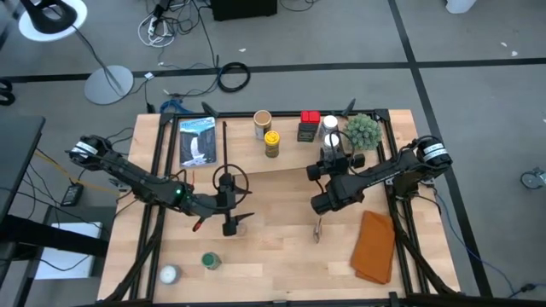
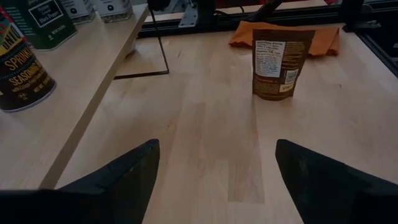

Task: Shelf spices
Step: Put the white seasoning bottle on the shelf

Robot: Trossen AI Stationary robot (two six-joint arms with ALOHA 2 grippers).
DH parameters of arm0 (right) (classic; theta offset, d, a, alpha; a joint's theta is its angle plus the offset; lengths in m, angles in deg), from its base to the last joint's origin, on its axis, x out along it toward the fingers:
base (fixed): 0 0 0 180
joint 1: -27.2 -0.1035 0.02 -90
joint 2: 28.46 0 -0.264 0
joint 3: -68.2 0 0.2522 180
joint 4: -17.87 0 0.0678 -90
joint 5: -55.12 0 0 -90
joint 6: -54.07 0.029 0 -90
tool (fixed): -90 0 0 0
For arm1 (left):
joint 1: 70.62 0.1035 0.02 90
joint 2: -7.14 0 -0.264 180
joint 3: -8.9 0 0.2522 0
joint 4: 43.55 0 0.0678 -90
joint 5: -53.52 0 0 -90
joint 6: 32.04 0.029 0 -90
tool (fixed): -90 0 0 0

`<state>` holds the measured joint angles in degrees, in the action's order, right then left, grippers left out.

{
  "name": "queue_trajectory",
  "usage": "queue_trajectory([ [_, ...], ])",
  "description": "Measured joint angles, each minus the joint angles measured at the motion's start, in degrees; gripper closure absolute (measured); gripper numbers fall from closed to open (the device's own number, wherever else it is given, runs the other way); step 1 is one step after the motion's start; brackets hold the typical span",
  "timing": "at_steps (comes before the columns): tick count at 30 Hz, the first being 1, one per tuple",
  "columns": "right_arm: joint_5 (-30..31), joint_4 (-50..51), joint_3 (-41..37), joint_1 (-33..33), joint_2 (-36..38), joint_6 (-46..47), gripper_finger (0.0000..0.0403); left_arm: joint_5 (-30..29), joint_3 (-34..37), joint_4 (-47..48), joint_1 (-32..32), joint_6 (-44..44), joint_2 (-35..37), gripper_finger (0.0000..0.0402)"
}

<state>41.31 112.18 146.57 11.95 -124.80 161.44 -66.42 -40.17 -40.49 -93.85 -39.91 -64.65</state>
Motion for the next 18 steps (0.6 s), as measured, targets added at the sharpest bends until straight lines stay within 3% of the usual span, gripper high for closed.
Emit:
queue_trajectory([
  [10,0.7,9.3,5.2,0.0,0.0,0.0,0.0131,0.2,0.0,0.0,0.0,-0.1,0.0,0.0076],
  [18,2.1,9.5,8.0,0.0,1.9,-4.5,0.0114,0.3,0.0,0.3,0.0,-0.3,0.0,0.0076],
])
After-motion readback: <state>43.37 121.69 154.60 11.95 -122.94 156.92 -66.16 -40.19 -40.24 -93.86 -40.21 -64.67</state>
